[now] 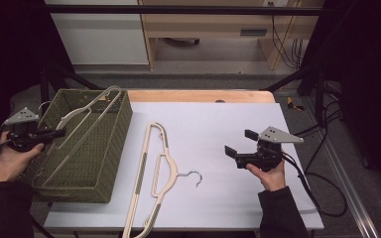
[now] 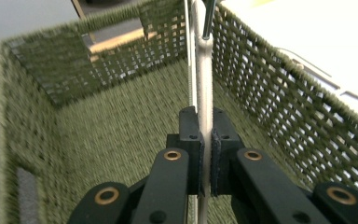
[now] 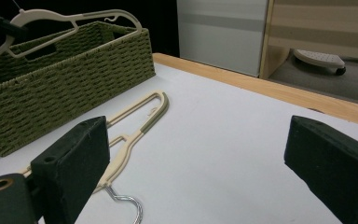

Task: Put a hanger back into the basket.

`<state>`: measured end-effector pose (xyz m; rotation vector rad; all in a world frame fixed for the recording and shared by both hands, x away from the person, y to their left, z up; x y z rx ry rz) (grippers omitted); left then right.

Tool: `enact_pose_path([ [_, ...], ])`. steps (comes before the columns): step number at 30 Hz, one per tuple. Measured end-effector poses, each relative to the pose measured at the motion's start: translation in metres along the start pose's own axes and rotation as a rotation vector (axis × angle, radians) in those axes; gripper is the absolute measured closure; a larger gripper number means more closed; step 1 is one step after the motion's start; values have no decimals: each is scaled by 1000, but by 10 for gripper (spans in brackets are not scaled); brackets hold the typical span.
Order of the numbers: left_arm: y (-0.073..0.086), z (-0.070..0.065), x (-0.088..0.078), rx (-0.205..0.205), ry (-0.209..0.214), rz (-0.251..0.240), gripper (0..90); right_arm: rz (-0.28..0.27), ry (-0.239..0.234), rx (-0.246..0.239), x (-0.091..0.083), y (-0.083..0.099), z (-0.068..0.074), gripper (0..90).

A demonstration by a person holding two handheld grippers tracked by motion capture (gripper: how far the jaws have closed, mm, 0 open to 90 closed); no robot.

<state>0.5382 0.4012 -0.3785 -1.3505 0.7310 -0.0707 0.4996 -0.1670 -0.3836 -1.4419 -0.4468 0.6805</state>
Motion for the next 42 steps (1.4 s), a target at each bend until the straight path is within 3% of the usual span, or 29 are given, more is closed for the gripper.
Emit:
enact_pose_path([
  [6, 13, -7, 12, 18, 15, 41, 858, 2, 1, -2, 0, 0, 0, 70],
  [13, 30, -20, 35, 39, -8, 105, 849, 4, -1, -3, 0, 1, 0, 71],
  [15, 32, -27, 39, 28, 9, 126, 839, 4, -2, -3, 0, 1, 0, 71],
  [20, 35, -38, 40, 20, 29, 157, 795, 3, 0, 1, 1, 1, 1, 72],
  [27, 41, -43, 38, 24, 9, 177, 726, 10, -5, 0, 1, 2, 2, 73],
  [32, 37, -46, 32, 68, -1, 146, 576, 16, -12, 0, 3, 4, 3, 72],
  [34, 32, -48, 29, 50, -1, 115, 514, 15, -14, 2, 3, 4, 4, 73],
  [38, 23, -47, 21, 52, -20, 65, 413, 16, -19, 1, 3, 4, 4, 73],
  [42, 15, -48, 12, 27, -17, -1, 390, 13, -19, 5, 4, 4, 5, 73],
])
Point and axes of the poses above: each handheld gripper's, and its own axes: x roughly forward along the jaws, y roughly out of its underside, z roughly to its left, the point moved 6 cm from there along x, roughly forward along the jaws, and after that the axes turned 11 degrees about -z, right-handed, at the moved point
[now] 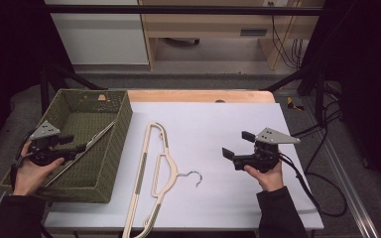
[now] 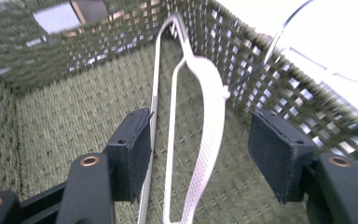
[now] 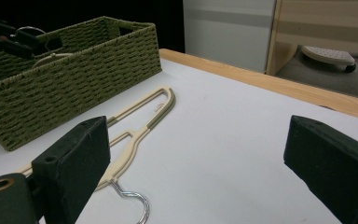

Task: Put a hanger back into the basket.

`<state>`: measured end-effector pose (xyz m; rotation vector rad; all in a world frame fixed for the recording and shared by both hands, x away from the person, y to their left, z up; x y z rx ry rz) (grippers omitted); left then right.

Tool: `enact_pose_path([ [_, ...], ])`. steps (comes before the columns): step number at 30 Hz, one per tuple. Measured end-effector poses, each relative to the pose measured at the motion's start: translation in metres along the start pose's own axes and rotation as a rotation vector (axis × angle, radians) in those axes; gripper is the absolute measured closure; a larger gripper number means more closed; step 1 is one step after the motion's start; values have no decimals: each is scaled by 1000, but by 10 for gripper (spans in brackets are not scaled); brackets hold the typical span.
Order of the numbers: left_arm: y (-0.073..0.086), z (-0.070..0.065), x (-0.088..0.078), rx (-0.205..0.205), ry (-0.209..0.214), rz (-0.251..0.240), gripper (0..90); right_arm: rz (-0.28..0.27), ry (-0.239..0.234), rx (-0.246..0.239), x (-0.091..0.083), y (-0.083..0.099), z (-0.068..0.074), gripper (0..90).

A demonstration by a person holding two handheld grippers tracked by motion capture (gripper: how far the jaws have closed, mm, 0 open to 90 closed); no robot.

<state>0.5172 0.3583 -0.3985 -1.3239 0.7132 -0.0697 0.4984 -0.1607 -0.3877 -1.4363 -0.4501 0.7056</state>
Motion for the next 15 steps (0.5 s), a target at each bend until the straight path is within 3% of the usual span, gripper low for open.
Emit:
enact_pose_path([
  [6, -15, -9, -20, -16, -10, -97, 319, -2, -9, 4, 0, 0, 1, 76],
  [10, -29, -24, -37, -44, -11, -211, 236, 2, -23, 12, 1, 1, 3, 79],
  [15, -37, -51, -50, -45, -11, -290, 120, 3, -47, 14, 4, 3, 7, 84],
])
Point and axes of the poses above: each handheld gripper's, and its own axes: x roughly forward along the jaws, y roughly out of its underside, z roughly to its left, the point moved 6 cm from there along x, roughly forward along the jaws, and after that the axes turned 11 degrees about -z, right-handed, at the moved point
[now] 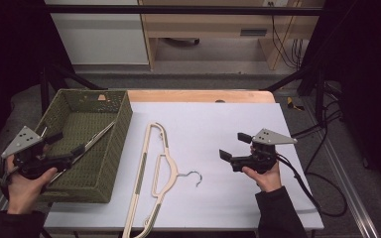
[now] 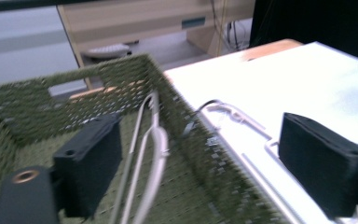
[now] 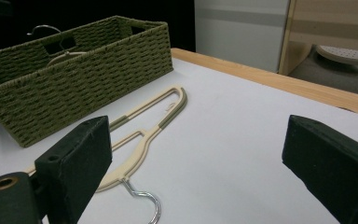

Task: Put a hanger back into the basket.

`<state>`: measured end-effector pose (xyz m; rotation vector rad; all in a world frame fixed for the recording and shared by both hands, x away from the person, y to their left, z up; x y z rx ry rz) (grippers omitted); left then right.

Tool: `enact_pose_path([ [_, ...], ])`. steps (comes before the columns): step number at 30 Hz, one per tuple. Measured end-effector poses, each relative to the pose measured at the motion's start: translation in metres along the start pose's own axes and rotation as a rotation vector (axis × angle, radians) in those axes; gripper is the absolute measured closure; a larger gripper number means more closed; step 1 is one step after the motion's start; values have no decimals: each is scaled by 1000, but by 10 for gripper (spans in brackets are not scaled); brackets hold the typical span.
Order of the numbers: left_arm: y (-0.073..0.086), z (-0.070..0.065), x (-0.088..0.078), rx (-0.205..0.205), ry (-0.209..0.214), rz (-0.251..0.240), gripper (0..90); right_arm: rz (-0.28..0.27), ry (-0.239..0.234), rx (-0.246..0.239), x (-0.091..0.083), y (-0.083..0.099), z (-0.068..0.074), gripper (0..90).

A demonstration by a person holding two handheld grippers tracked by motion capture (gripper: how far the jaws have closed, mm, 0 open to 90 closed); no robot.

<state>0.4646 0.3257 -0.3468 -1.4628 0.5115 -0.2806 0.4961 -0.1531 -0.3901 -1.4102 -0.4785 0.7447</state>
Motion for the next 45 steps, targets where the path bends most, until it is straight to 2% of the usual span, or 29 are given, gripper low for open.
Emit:
enact_pose_path([
  [5, -4, -31, -1, -7, 32, -57, 86, 9, -24, -10, 4, 2, 6, 88],
  [7, -4, -45, 2, -2, 53, -61, 81, 13, -34, -10, 8, 3, 10, 89],
  [11, 5, -72, 12, 2, 88, -54, 80, 15, -75, 3, 14, 6, 18, 92],
  [14, 12, -88, 20, 15, 115, -41, 79, 24, -85, -11, 17, 8, 22, 92],
  [18, 22, -103, 29, 0, 153, -31, 76, 42, -96, -10, 25, 15, 26, 98],
  [27, 56, -117, 40, -39, 218, 21, 76, 95, -123, -5, 44, 33, 36, 109],
  [30, 65, -121, 45, -51, 246, 55, 76, 110, -128, -2, 49, 38, 38, 115],
  [33, 72, -126, 48, -41, 264, 70, 76, 127, -132, -18, 53, 44, 40, 119],
  [38, 79, -131, 52, -29, 284, 81, 76, 159, -143, -41, 64, 52, 48, 122],
  [40, 80, -131, 52, -8, 279, 85, 76, 179, -154, -50, 69, 57, 52, 134],
  [42, 79, -132, 51, -16, 290, 79, 76, 190, -160, -41, 73, 61, 54, 140],
  [45, 79, -134, 50, -14, 296, 80, 77, 219, -163, -53, 80, 70, 56, 152],
])
Point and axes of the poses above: each handheld gripper's, and its own axes: x roughly forward along the jaws, y roughly out of its underside, z roughly to its left, the point moved 6 cm from there along x, roughly forward along the jaws, and after that the axes turned 11 degrees about -z, right-handed, at the moved point
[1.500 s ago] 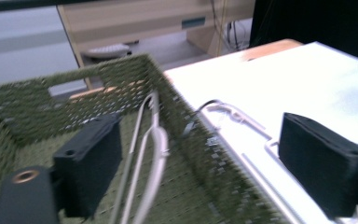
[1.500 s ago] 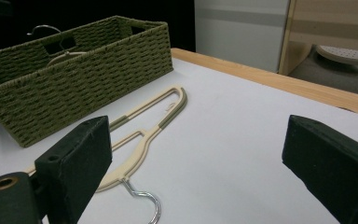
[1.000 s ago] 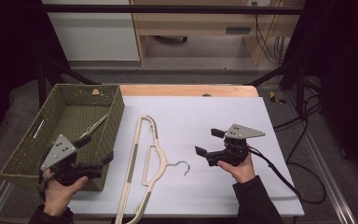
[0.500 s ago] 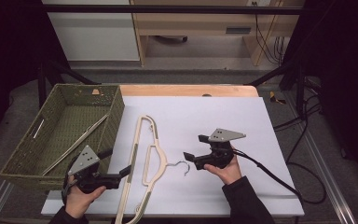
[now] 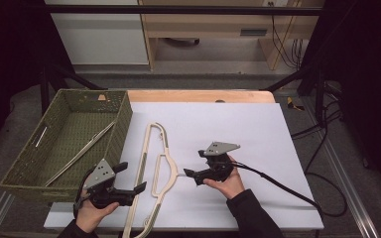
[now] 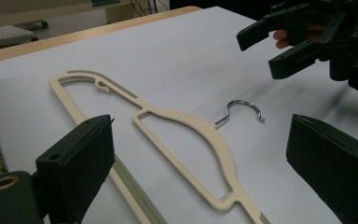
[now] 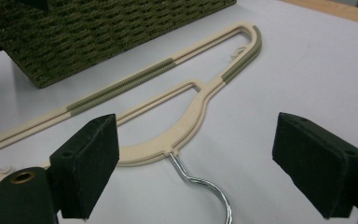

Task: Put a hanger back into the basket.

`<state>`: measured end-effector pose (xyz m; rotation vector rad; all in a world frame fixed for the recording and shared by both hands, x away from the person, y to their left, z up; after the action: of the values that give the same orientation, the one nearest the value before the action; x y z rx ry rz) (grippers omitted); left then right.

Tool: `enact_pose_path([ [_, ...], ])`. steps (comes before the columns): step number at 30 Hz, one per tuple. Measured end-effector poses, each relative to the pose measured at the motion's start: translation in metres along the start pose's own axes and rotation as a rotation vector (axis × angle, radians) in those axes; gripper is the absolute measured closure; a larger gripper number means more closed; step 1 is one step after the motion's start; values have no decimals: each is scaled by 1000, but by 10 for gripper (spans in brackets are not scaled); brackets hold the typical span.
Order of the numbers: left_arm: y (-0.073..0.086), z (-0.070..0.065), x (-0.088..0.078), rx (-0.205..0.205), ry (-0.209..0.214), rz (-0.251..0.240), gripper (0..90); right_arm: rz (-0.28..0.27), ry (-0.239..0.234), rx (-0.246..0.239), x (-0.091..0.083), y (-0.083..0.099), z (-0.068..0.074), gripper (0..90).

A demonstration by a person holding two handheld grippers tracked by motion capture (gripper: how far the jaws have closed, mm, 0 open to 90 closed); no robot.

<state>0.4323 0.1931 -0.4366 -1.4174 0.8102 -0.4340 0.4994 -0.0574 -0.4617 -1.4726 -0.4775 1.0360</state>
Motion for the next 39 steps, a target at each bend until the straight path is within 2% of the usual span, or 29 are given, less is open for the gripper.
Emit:
enact_pose_path([
  [5, 1, -5, 2, 14, 12, 6, 83, 33, -14, -11, 13, 8, 3, 193],
  [14, 10, -14, 11, 24, 44, 42, 89, 121, -72, -31, 34, 32, 3, 419],
  [19, 16, -16, 16, 21, 52, 61, 89, 161, -85, -48, 42, 42, 2, 552],
  [27, 22, -18, 21, 17, 62, 84, 89, 187, -123, -76, 44, 47, 3, 744],
  [32, 23, -19, 22, 18, 66, 90, 90, 207, -154, -67, 43, 48, 5, 841],
  [35, 25, -19, 23, 17, 66, 97, 90, 218, -185, -65, 42, 49, 6, 847],
  [39, 27, -19, 24, 15, 66, 105, 90, 214, -182, -68, 44, 52, 6, 801],
])
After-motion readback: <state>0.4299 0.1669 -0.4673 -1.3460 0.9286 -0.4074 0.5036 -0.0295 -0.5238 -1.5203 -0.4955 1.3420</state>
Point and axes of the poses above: each handheld gripper's, and its own axes: x roughly forward along the jaws, y roughly out of its underside, z roughly to its left, the point moved 6 cm from there along x, roughly forward along the jaws, and after that the axes turned 11 degrees about -z, right-handed, at the moved point
